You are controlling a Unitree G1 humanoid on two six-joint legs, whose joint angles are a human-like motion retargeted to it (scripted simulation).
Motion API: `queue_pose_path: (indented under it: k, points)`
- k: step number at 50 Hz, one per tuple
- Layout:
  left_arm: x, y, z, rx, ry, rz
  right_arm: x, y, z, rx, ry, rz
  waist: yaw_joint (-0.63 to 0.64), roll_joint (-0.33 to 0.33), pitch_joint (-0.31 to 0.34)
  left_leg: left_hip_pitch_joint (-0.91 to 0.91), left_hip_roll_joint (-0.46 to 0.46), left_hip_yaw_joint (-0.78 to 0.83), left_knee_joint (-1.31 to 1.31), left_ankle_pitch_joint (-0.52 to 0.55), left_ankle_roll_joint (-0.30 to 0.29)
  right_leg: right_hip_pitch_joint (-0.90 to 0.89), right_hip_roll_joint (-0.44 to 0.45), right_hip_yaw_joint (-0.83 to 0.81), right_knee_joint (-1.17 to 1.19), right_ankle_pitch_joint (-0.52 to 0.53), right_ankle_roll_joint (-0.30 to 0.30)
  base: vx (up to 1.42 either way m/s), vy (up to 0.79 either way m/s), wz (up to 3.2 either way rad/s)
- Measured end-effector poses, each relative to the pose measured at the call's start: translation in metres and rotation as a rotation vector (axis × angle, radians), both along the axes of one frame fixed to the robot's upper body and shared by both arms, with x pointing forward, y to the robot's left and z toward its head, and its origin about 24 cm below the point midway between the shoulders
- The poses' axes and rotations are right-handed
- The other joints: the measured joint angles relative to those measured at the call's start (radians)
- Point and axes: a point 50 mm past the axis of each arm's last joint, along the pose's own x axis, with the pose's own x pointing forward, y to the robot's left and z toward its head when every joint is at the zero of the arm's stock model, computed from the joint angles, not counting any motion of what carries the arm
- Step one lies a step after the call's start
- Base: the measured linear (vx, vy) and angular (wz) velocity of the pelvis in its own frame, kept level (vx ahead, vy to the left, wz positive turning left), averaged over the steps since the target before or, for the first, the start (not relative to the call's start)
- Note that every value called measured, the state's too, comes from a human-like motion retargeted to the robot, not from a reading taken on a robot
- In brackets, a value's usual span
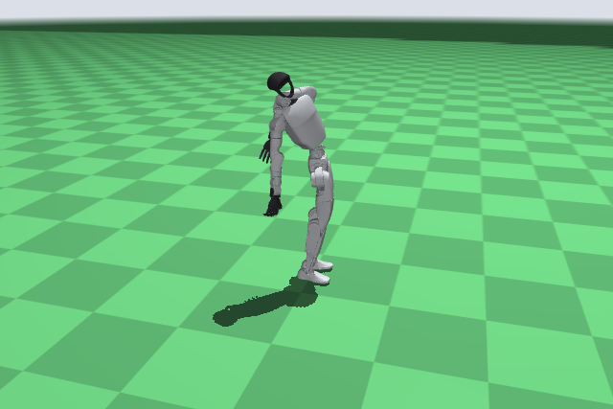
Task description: Upper body actions
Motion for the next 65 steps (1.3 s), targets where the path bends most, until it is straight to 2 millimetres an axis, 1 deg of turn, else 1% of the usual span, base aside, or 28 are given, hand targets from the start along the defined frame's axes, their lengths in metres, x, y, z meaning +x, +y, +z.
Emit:
queue_pose_path:
  k: [3,5,8,10,12,13,16,18,20,23,25,28,31,33,35,37,39,41,43,46,48,50,52,55,58,60,64,65]
  points:
    - [0.003,0.000,-0.001,0.002,0.010,0.076,0.000,0.002,-0.002,0.023,-0.027,0.008,-0.014,0.000,0.014,0.015,0.012,0.012,-0.014,0.001,0.004,-0.039,0.012,0.038,0.097,0.021,0.023,-0.04,0.09,-0.21]
    - [0.004,0.003,-0.005,0.025,0.001,0.106,0.002,0.009,-0.007,0.052,-0.064,-0.022,-0.018,-0.001,0.018,0.010,0.018,0.021,-0.022,0.004,0.006,-0.063,0.024,0.084,0.126,0.019,0.035,-0.01,0.08,-0.25]
    - [0.005,0.008,-0.009,0.053,-0.018,0.119,0.005,0.012,-0.010,0.066,-0.115,-0.087,-0.022,-0.001,0.016,0.001,0.015,0.033,-0.025,0.003,0.008,-0.077,0.005,0.096,0.096,-0.019,0.008,-0.01,0.01,-0.07]
    - [0.005,0.010,-0.011,0.058,-0.028,0.110,0.013,0.007,-0.007,0.051,-0.164,-0.128,-0.013,-0.003,0.002,-0.001,0.000,0.040,-0.023,-0.003,0.008,-0.068,-0.029,0.054,0.051,-0.012,0.021,0.04,-0.02,-0.05]
    - [0.004,0.011,-0.012,0.053,-0.039,0.093,0.021,-0.003,0.000,0.009,-0.224,-0.170,0.015,-0.004,-0.023,0.001,-0.017,0.040,-0.020,-0.012,0.007,-0.047,-0.039,-0.001,0.006,-0.001,-0.003,0.20,-0.04,0.01]
    - [0.003,0.011,-0.012,0.046,-0.043,0.082,0.025,-0.009,0.005,-0.019,-0.257,-0.197,0.027,-0.005,-0.036,0.001,-0.023,0.028,-0.017,-0.014,0.007,-0.038,-0.042,0.013,-0.014,0.010,0.001,0.20,-0.06,0.09]
    - [0.002,0.011,-0.011,0.033,-0.036,0.059,0.039,-0.023,0.016,-0.097,-0.381,-0.273,0.093,-0.004,-0.052,0.006,-0.023,0.030,-0.014,-0.023,0.004,-0.014,-0.048,-0.034,-0.059,0.038,0.004,0.07,-0.04,-0.08]
    - [0.001,0.011,-0.010,0.032,-0.023,0.061,0.049,-0.027,0.020,-0.125,-0.476,-0.311,0.116,-0.005,-0.061,0.010,-0.020,0.028,-0.017,-0.026,0.003,-0.008,-0.035,-0.012,-0.077,0.041,-0.002,0.02,-0.06,0.06]
    - [0.002,0.009,-0.009,0.025,-0.008,0.082,0.061,-0.026,0.019,-0.123,-0.564,-0.337,0.122,-0.004,-0.069,0.014,-0.015,0.029,-0.023,-0.026,0.002,-0.004,-0.025,-0.004,-0.085,0.042,-0.005,0.07,-0.04,0.09]
    - [0.003,0.005,-0.005,0.012,0.021,0.114,0.087,-0.014,0.012,-0.061,-0.697,-0.379,0.114,-0.002,-0.073,0.020,-0.006,0.031,-0.030,-0.026,-0.002,0.003,-0.014,-0.004,-0.092,0.037,-0.006,0.05,-0.01,0.00]
    - [0.003,0.003,-0.003,0.004,0.041,0.123,0.110,-0.002,0.007,0.009,-0.791,-0.415,0.101,0.000,-0.071,0.026,0.001,0.031,-0.033,-0.027,-0.005,0.005,-0.008,-0.001,-0.092,0.035,-0.005,0.00,0.00,0.00]
    - [0.002,-0.001,0.000,-0.013,0.057,0.116,0.157,0.026,0.002,0.174,-0.939,-0.475,0.082,0.001,-0.067,0.035,0.006,0.036,-0.037,-0.031,-0.009,0.011,0.000,0.001,-0.095,0.032,-0.010,-0.04,-0.01,-0.08]
    - [0.001,-0.004,0.004,-0.037,0.059,0.097,0.213,0.060,0.010,0.398,-1.066,-0.445,0.058,0.003,-0.058,0.055,0.009,0.037,-0.040,-0.034,-0.013,0.025,0.004,0.008,-0.094,0.028,-0.011,0.00,0.00,0.00]
    - [0.001,-0.003,0.004,-0.040,0.056,0.083,0.251,0.085,0.025,0.543,-1.147,-0.378,0.048,0.003,-0.055,0.064,0.011,0.038,-0.041,-0.035,-0.016,0.034,0.006,0.008,-0.094,0.025,-0.012,0.00,0.00,0.00]
    - [0.000,-0.002,0.003,-0.036,0.053,0.075,0.285,0.109,0.046,0.669,-1.231,-0.286,0.042,0.004,-0.053,0.070,0.013,0.036,-0.042,-0.035,-0.018,0.042,0.008,0.006,-0.096,0.023,-0.013,0.00,0.00,0.00]
    - [0.000,0.001,-0.001,-0.015,0.045,0.068,0.316,0.131,0.072,0.777,-1.338,-0.207,0.051,0.002,-0.059,0.066,0.015,0.030,-0.042,-0.035,-0.019,0.041,0.010,0.005,-0.099,0.023,-0.014,0.00,0.00,0.00]
    - [0.000,0.005,-0.004,0.005,0.038,0.068,0.342,0.153,0.102,0.875,-1.457,-0.128,0.059,0.001,-0.066,0.063,0.014,0.024,-0.040,-0.034,-0.020,0.042,0.009,0.002,-0.102,0.022,-0.015,0.00,0.00,0.00]
    - [0.000,0.008,-0.007,0.026,0.032,0.073,0.362,0.172,0.133,0.964,-1.589,-0.064,0.067,0.000,-0.074,0.062,0.012,0.017,-0.039,-0.033,-0.021,0.045,0.007,-0.004,-0.104,0.020,-0.015,-0.01,-0.03,0.21]
    - [0.000,0.011,-0.010,0.047,0.025,0.078,0.377,0.188,0.165,1.039,-1.734,-0.014,0.078,-0.001,-0.084,0.060,0.010,0.010,-0.038,-0.033,-0.022,0.047,0.004,-0.010,-0.105,0.019,-0.016,-0.01,-0.02,0.22]
    - [0.001,0.013,-0.012,0.058,0.019,0.094,0.389,0.210,0.208,1.128,-1.956,0.051,0.093,-0.002,-0.097,0.064,0.004,0.001,-0.038,-0.032,-0.023,0.053,-0.002,-0.018,-0.104,0.015,-0.016,0.00,0.00,0.06]
    - [0.002,0.013,-0.012,0.055,0.012,0.100,0.391,0.226,0.232,1.187,-2.087,0.082,0.100,-0.002,-0.106,0.066,0.000,-0.004,-0.038,-0.031,-0.023,0.055,-0.006,-0.021,-0.102,0.013,-0.016,0.00,0.00,0.00]
    - [0.002,0.014,-0.013,0.058,0.003,0.096,0.392,0.238,0.251,1.236,-2.189,0.098,0.108,-0.003,-0.112,0.061,0.000,-0.007,-0.039,-0.030,-0.024,0.051,-0.007,-0.023,-0.103,0.014,-0.017,0.00,0.00,0.00]
    - [0.002,0.012,-0.011,0.042,-0.002,0.089,0.390,0.258,0.268,1.312,-2.271,0.126,0.103,-0.002,-0.117,0.062,-0.002,-0.009,-0.038,-0.029,-0.024,0.052,-0.009,-0.025,-0.101,0.012,-0.017,0.00,0.00,0.00]
    - [0.001,0.010,-0.009,0.025,-0.007,0.069,0.383,0.287,0.288,1.429,-2.341,0.164,0.093,-0.002,-0.117,0.059,0.000,-0.011,-0.037,-0.028,-0.025,0.049,-0.009,-0.026,-0.099,0.011,-0.018,0.00,0.00,0.00]
    - [0.000,0.008,-0.008,0.015,-0.007,0.049,0.372,0.315,0.311,1.562,-2.381,0.249,0.084,-0.003,-0.111,0.054,0.003,-0.010,-0.038,-0.026,-0.027,0.045,-0.006,-0.029,-0.099,0.011,-0.019,0.00,0.00,0.00]
    - [0.000,0.006,-0.005,-0.001,-0.002,0.043,0.358,0.335,0.329,1.667,-2.373,0.421,0.073,-0.002,-0.106,0.053,0.003,-0.010,-0.038,-0.026,-0.027,0.044,-0.007,-0.029,-0.100,0.012,-0.020,0.00,0.00,0.00]
    - [0.000,0.003,-0.002,-0.021,0.014,0.053,0.316,0.363,0.366,1.786,-2.372,1.000,0.064,-0.001,-0.095,0.052,0.003,-0.012,-0.039,-0.026,-0.028,0.043,-0.006,-0.031,-0.100,0.011,-0.020,0.00,0.00,0.00]
    - [0.000,0.002,-0.001,-0.023,0.019,0.057,0.303,0.368,0.373,-1.738,2.284,-1.121,0.063,-0.001,-0.092,0.053,0.003,-0.012,-0.040,-0.026,-0.028,0.044,-0.006,-0.031,-0.100,0.010,-0.020,0.00,0.00,0.00]
